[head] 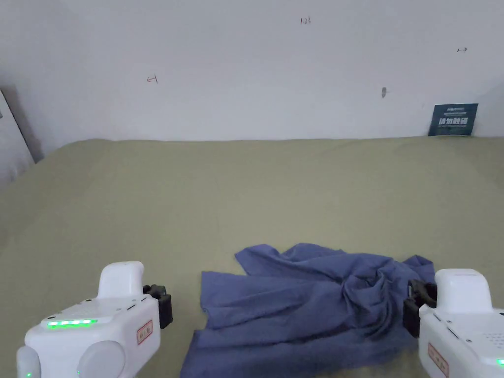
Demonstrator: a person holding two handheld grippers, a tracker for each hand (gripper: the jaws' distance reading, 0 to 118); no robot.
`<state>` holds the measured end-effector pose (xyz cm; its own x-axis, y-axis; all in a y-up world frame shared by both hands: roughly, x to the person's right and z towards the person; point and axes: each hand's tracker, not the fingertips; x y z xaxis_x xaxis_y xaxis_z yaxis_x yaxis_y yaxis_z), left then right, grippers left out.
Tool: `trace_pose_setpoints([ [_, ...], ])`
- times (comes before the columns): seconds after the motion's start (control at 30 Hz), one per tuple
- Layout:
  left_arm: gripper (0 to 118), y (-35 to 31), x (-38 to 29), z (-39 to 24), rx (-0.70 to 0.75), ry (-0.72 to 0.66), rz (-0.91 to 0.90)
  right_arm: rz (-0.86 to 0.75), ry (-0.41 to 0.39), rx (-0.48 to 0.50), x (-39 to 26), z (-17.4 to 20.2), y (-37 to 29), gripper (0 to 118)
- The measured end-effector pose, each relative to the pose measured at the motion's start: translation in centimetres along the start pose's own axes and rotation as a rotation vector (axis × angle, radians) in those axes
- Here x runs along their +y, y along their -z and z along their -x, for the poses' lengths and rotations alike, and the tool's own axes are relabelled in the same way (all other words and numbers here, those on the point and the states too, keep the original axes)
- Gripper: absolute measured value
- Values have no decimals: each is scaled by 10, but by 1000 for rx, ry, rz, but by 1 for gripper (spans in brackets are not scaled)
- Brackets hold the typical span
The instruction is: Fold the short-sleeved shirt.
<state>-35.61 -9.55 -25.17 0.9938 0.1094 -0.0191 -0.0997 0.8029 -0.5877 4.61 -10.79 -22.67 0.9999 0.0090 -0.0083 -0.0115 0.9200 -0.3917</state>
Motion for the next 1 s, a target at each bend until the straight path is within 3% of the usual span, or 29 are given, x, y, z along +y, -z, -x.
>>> trace_pose_setpoints([
  [0.17, 0, 59, 21, -3, -36, 4, 135, 25, -13, 20, -2, 12, 23, 0],
  [0.37, 1, 181, 46, -16, -21, 77, 303, 94, -11, 17, -14, 12, 56, 0],
  [0.4, 15, 198, 48, -18, -10, 94, 339, 103, -12, 15, -17, 9, 61, 0],
  [0.43, 56, 215, 48, -20, -18, 92, 359, 116, -16, 10, -19, 7, 66, 0],
  [0.47, 113, 230, 48, -22, -2, 112, 398, 123, -17, 8, -21, 4, 70, 0],
  [0.5, 118, 244, 44, -24, 30, 113, 405, 133, -20, 4, -24, 1, 75, 0],
  [0.67, 107, 281, 37, -27, 60, 172, 444, 187, -17, -32, -40, -18, 86, 0],
  [0.7, 99, 270, 33, -39, 91, 204, 419, 198, -20, -42, -42, -22, 88, 0],
  [0.73, 77, 261, 37, -41, 65, 214, 402, 207, -13, -52, -44, -27, 89, 0],
  [0.77, 24, 253, 39, -44, 22, 219, 378, 220, 2, -58, -43, -32, 91, 0],
  [0.8, 0, 246, 39, -49, 19, 234, 350, 228, 15, -62, -42, -40, 93, 0],
  [1.0, 0, 258, 29, -49, -17, 221, 402, 280, -44, -142, -3, -95, 149, 0],
])
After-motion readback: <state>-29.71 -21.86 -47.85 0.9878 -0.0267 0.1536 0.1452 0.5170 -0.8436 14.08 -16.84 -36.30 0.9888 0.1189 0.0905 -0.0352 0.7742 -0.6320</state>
